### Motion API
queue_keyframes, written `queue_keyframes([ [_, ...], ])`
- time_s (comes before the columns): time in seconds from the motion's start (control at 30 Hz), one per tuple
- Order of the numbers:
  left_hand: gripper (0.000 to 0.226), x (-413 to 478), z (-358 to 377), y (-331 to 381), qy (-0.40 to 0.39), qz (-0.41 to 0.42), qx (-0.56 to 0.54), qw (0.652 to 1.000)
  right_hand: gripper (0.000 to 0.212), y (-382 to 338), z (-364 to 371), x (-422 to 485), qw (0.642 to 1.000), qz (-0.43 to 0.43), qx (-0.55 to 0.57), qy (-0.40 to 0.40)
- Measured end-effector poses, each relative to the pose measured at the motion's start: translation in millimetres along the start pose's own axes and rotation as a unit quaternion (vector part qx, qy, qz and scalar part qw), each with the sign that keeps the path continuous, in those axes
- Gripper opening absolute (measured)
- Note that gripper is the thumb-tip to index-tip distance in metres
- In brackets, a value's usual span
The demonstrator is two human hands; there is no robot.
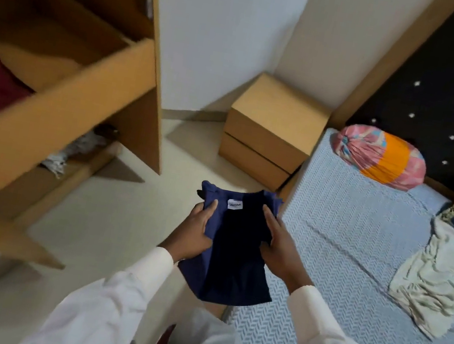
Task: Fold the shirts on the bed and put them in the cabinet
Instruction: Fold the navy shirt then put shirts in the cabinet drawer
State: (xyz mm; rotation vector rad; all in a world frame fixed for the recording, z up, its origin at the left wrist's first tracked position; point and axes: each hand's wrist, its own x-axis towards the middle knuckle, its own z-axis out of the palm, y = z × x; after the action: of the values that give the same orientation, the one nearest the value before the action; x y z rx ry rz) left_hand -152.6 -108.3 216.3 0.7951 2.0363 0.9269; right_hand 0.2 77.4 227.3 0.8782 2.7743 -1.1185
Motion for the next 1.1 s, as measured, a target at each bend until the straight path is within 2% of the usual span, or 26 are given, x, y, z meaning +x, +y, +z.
queue_keyframes([
  [0.13,0.091,-36.7,-58.5,33.1,0.059,-0.007,0.003,0.998,0.089,-64.7,-26.3,12.8,0.998,-0.059,0.012,-0.013],
  [0.33,0.095,-55.5,-149.0,40.4,0.185,0.008,-0.023,0.983,0.088,-165.6,-48.4,78.7,0.985,-0.171,0.004,-0.028],
  [0.6,0.096,-42.6,-284.6,23.2,0.353,0.026,-0.046,0.934,0.092,-310.0,-41.5,203.5,0.95,-0.307,-0.04,-0.043],
  [0.77,0.093,-23.9,-371.8,7.7,0.431,0.022,-0.043,0.901,0.088,-405.2,-33.1,271.8,0.93,-0.359,-0.07,-0.044],
  [0.93,0.093,-2.8,-439.6,-14.3,0.461,0.003,-0.048,0.886,0.094,-473.6,-13.1,341.7,0.913,-0.374,-0.123,-0.106],
  [1.1,0.093,26.5,-474.5,-53.4,0.496,-0.034,-0.084,0.864,0.101,-516.2,28.2,413.1,0.887,-0.403,-0.171,-0.145],
])
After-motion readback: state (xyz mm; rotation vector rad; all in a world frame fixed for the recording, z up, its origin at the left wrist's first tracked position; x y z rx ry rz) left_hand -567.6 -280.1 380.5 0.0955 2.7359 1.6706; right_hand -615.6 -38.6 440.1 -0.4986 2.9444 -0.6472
